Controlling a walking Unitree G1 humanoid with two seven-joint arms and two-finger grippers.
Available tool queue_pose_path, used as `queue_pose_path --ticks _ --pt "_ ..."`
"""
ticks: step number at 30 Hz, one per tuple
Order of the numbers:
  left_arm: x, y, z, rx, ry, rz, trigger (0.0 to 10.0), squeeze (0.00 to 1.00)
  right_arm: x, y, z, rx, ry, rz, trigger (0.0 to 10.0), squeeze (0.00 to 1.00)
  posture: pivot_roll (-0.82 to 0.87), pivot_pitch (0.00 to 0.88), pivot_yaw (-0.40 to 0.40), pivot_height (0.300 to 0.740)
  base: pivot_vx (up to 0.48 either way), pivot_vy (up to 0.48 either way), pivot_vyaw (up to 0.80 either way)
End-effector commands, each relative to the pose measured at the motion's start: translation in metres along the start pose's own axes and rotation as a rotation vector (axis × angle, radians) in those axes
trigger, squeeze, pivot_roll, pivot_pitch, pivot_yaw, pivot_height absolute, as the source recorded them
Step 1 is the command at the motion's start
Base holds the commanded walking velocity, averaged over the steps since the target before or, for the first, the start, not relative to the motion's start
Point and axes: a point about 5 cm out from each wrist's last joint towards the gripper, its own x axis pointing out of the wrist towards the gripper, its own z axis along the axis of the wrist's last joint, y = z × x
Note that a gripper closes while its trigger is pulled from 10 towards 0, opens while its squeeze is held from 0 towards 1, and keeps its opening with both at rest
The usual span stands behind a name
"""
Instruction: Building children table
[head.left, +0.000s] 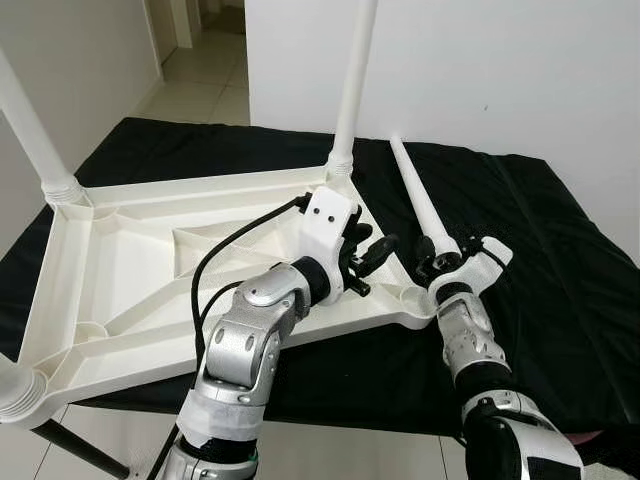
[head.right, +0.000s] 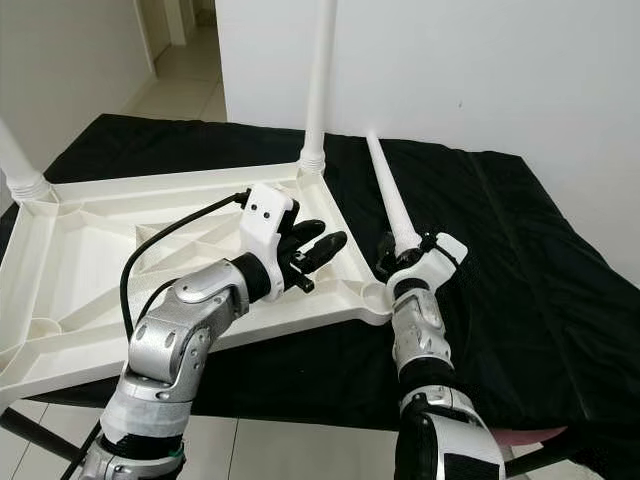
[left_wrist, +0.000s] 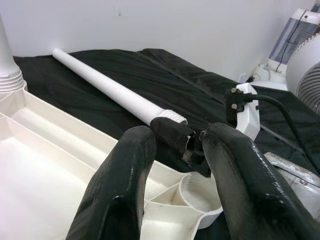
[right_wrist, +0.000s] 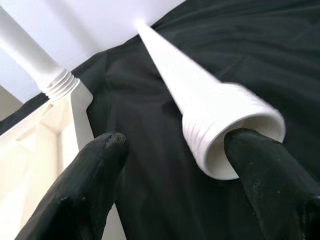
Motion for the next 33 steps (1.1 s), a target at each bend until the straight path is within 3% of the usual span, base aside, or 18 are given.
queue_pose_path --ticks 1,8,20,21,23,24,29,33 --pt "0.000 -0.002 0.004 0.005 -0.005 0.007 10.0 0.00 0.002 -0.002 0.000 0.007 0.007 -0.008 10.0 0.00 0.04 0.000 -0.033 0.740 0.000 0.000 0.00" --pt "-0.002 -0.003 0.005 0.003 0.003 0.008 10.0 0.00 0.008 0.003 0.003 -0.007 0.016 0.012 10.0 0.00 0.05 0.017 -0.024 0.740 0.000 0.000 0.00" --pt "-0.008 -0.007 0.003 -0.018 0.034 0.009 10.0 0.00 0.028 0.019 0.030 -0.042 -0.012 0.067 10.0 0.00 0.05 0.072 -0.007 0.740 0.000 0.000 0.00" --pt "-0.009 -0.007 0.003 -0.020 0.037 0.011 10.0 0.00 0.029 0.019 0.032 -0.031 -0.006 0.055 4.8 0.00 0.05 0.073 -0.007 0.740 0.000 0.000 0.00" --pt "-0.009 -0.007 0.002 -0.022 0.040 0.013 10.0 0.00 0.030 0.018 0.032 -0.027 0.007 0.036 4.8 0.00 0.05 0.073 -0.007 0.740 0.000 0.000 0.00" --pt "-0.009 -0.007 0.002 -0.024 0.041 0.014 10.0 0.00 0.032 0.016 0.033 -0.018 0.027 0.005 0.0 0.00 0.05 0.079 -0.007 0.740 0.000 0.000 0.00" --pt "-0.009 -0.007 0.003 -0.029 0.041 0.016 10.0 0.00 0.032 0.014 0.032 -0.032 0.036 -0.023 0.0 0.00 0.05 0.079 -0.007 0.740 0.000 0.000 0.00" --pt "-0.008 -0.007 0.003 -0.028 0.041 0.020 10.0 0.00 0.033 0.018 0.031 0.030 0.038 -0.002 0.0 0.00 0.05 0.074 -0.009 0.740 0.000 0.000 0.00"
